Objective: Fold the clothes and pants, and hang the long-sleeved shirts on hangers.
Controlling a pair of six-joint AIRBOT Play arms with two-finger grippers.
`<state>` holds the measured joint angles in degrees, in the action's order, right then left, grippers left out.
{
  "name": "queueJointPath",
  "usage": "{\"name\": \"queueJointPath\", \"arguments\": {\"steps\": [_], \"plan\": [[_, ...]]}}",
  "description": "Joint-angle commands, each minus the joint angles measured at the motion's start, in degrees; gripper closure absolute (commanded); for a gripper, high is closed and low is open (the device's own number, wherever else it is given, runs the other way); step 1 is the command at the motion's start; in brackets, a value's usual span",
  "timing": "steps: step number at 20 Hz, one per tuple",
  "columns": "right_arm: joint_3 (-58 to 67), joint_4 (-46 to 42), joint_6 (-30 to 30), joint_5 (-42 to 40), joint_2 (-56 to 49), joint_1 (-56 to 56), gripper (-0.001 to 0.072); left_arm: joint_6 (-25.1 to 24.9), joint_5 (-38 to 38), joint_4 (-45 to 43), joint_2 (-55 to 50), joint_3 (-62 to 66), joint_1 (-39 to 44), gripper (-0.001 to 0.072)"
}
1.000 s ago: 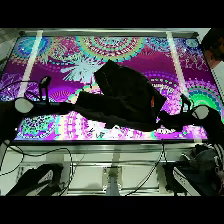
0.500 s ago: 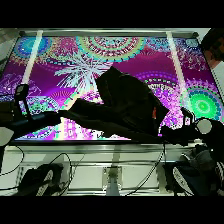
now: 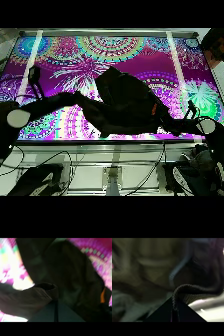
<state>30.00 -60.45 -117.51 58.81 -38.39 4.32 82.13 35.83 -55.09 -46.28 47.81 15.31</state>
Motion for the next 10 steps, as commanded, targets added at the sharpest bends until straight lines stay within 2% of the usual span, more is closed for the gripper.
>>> {"name": "queueJointPath", "arguments": {"steps": [1,3,7,10], "plan": [[0.0,2.58,-10.82,-13.77,0.0,-0.07,0.0694,-5.66,-9.49,2.54,-13.92,13.77,4.96,0.0707],[0.02,-1.16,-17.92,-19.58,0.0,-0.07,0.0694,-6.36,-10.32,2.47,-23.76,24.9,4.66,0.0707],[0.15,-14.53,-35.78,-25.64,0.0,0.39,0.0695,-5.25,-12.48,2.71,-40.37,41.48,4.46,0.0707],[0.17,-19.93,-42.62,-29.55,-0.02,3.15,0.0695,-4.79,-13.6,2.71,-48.57,46.62,4.55,0.0707]]}}
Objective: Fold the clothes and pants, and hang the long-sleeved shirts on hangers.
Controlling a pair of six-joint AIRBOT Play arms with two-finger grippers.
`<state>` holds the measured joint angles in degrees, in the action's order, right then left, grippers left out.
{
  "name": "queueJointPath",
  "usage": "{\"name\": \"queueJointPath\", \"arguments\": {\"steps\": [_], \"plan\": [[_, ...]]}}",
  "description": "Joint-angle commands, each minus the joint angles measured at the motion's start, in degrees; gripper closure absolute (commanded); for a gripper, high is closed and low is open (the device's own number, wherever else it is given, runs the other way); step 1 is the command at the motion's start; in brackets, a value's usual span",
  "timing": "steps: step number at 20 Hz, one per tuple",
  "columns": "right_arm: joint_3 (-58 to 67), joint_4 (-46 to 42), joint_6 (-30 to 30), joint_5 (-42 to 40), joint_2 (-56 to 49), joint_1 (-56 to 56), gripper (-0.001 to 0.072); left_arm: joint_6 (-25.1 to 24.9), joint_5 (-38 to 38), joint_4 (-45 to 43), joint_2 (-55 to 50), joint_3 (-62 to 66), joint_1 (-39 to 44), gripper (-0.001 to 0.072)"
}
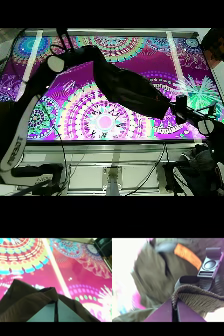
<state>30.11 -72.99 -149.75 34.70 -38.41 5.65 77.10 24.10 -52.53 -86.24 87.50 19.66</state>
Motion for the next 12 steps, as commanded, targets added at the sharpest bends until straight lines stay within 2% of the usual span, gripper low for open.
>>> {"name": "queueJointPath", "arguments": {"steps": [1,6,12], "plan": [[0.07,-8.35,-11.91,-5.33,0.0,3.08,0.0695,0.26,-2.75,0.17,-10.56,7.72,0.2,0.0707],[0.09,-11.74,-19.63,-6.36,-2.54,6.93,0.0695,2.45,-6.16,0.22,-14.91,7.98,0.15,0.0707],[2.38,-8.24,-20.22,-18.21,-14.32,6.03,0.0694,5.68,-14.64,0.46,-17.7,8.15,0.63,0.0706]]}}
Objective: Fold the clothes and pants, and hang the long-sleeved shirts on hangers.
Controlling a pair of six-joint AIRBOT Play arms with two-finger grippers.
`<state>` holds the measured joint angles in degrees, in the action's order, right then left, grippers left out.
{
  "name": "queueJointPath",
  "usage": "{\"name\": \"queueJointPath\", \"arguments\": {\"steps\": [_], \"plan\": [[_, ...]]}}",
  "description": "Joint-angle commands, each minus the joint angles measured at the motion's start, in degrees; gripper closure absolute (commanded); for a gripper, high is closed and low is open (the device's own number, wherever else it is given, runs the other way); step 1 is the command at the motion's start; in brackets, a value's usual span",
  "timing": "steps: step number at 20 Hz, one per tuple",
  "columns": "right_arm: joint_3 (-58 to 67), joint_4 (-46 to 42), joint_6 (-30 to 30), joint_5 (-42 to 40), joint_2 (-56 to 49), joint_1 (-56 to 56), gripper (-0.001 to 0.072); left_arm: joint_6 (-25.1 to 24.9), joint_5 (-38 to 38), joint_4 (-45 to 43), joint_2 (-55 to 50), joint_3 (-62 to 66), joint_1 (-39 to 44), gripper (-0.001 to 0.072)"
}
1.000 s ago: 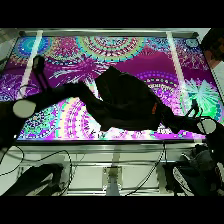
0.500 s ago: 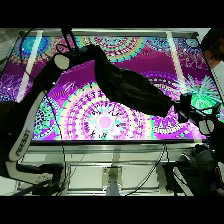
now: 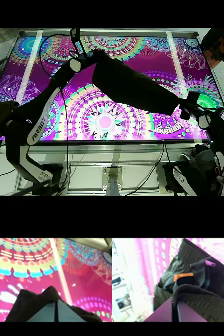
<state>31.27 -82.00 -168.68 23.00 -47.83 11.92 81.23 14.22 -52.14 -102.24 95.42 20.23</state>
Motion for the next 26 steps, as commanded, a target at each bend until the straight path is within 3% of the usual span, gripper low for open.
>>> {"name": "queueJointPath", "arguments": {"steps": [1,4,7,8,9,10,11,12,13,14,17,19,22,24,25,26], "plan": [[2.19,0.83,-1.29,-8.26,-7.08,-0.31,0.0694,2.82,-7.19,0.42,-2.45,0.26,0.07,0.0706],[5.79,1.7,-1.42,-12.24,-14.32,-0.31,0.0693,8.02,-14.01,0.37,-4.81,0.48,0.11,0.0705],[9.38,3.96,-1.44,-16.87,-19.74,-1.14,0.0693,8.37,-20.74,0.31,-7.5,1.49,0.9,0.0693],[10.38,3.96,-1.44,-19.45,-20.98,-1.68,0.0693,8.37,-24.81,-0.7,-8.44,1.99,1.44,0.0558],[11.52,3.98,-1.44,-23.37,-22.47,-1.97,0.0692,8.37,-27.69,-2.49,-9.51,3.02,1.92,0.0372],[12.7,3.91,-1.4,-27.36,-23.89,-2.36,0.0675,8.39,-28.46,-4.59,-10.82,4.72,2.21,0.0346],[14.01,3.65,-1.31,-31.1,-25.35,-2.4,0.0522,8.37,-28.39,-5.33,-12.02,6.51,2.36,0.0346],[15.45,2.62,-1.14,-33.29,-26.64,-2.45,0.0316,8.39,-28.35,-5.29,-13.14,8.22,2.54,0.0345],[17.14,0.26,-1.09,-33.53,-27.71,-2.45,0.0223,8.39,-28.35,-5.29,-13.68,9.14,2.54,0.0345],[18.47,-0.74,0.0,-33.44,-28.22,-2.45,0.0224,8.39,-28.3,-5.29,-13.7,9.4,2.54,0.0345],[21.24,-0.74,10.58,-31.69,-28.59,-1.75,0.0223,8.37,-27.63,-5.31,-12.7,9.53,1.64,0.0345],[22.93,-0.76,11.54,-29.57,-28.59,-1.42,0.0142,8.35,-24.87,-5.35,-11.28,9.53,0.76,0.0345],[24.46,-0.76,14.51,-28.87,-28.59,-1.01,0.0149,8.37,-19.54,-6.93,-8.92,9.55,-0.48,0.0346],[25.14,-0.79,15.56,-23.71,-28.41,-1.01,0.0156,8.35,-13.42,-10.45,-6.75,9.55,-1.2,0.0347],[25.42,-0.76,16.85,-20.7,-28.35,-0.98,0.0225,8.35,-11.08,-12.81,-5.66,9.55,-1.57,0.036],[25.7,-0.76,18.69,-17.18,-27.98,-0.9,0.0359,8.35,-9.07,-15.3,-4.37,9.53,-2.1,0.0375]]}}
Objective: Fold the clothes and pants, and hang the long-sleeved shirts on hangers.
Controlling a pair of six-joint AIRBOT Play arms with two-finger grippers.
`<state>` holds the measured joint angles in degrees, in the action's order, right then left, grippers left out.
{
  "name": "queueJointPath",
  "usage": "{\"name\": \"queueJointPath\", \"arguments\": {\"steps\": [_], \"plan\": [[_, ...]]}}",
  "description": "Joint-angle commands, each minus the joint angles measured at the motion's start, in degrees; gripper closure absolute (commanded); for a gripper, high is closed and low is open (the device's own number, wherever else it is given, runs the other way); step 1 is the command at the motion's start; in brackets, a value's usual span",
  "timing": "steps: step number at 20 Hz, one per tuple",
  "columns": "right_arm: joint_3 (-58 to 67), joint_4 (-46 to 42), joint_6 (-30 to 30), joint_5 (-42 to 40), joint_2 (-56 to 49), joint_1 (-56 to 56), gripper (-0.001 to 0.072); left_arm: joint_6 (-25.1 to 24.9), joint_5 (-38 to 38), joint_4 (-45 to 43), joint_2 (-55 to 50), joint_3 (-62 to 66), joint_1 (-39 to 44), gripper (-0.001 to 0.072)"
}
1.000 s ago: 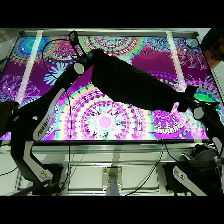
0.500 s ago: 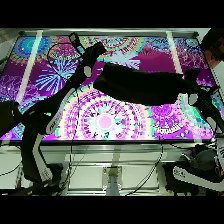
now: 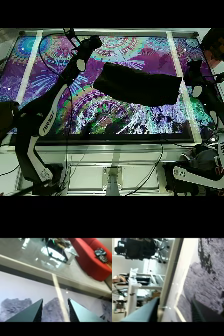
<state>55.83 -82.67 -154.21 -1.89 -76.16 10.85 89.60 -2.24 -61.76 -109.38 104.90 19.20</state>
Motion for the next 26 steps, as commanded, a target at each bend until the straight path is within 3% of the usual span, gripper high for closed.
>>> {"name": "queueJointPath", "arguments": {"steps": [1,2,3,7,9,12,13,14,19,21,26], "plan": [[1.2,-0.07,6.78,9.92,0.92,0.17,0.0564,-0.02,9.18,-7.21,4.15,0.04,-1.62,0.0445],[1.2,-0.02,8.72,11.47,1.66,0.17,0.0696,-0.02,11.06,-7.26,5.55,0.04,-2.25,0.0675],[1.18,0.0,11.21,12.09,2.58,0.17,0.0694,-0.02,12.72,-7.26,6.99,0.04,-2.86,0.0702],[2.69,0.42,25.92,17.66,7.41,0.17,0.0696,-0.04,23.37,-7.26,13.44,0.04,-5.03,0.0702],[5.95,5.4,40.06,28.79,8.63,0.17,0.0697,-1.84,30.99,-7.26,16.68,0.04,-5.73,0.0702],[10.43,32.37,72.19,48.15,7.19,0.17,0.0697,-10.45,42.12,-7.26,20.11,0.04,-5.68,0.0702],[10.71,41.09,77.18,52.63,6.05,0.17,0.0697,-12.0,45.53,-7.23,20.85,0.04,-5.64,0.0703],[10.71,46.95,78.18,55.82,4.46,-0.02,0.0696,-12.37,48.22,-7.23,21.38,0.04,-5.62,0.0702],[10.73,54.38,80.67,60.81,-5.84,-6.99,0.0697,-12.52,51.8,-7.23,22.64,0.04,-5.62,0.0702],[10.73,55.41,81.5,55.93,-10.43,-11.34,0.0696,-12.5,51.82,-7.17,22.64,0.04,-5.6,0.0702],[10.73,61.09,78.77,33.53,-18.25,-15.23,0.0696,-12.5,51.84,-6.75,22.67,0.04,-5.6,0.0702]]}}
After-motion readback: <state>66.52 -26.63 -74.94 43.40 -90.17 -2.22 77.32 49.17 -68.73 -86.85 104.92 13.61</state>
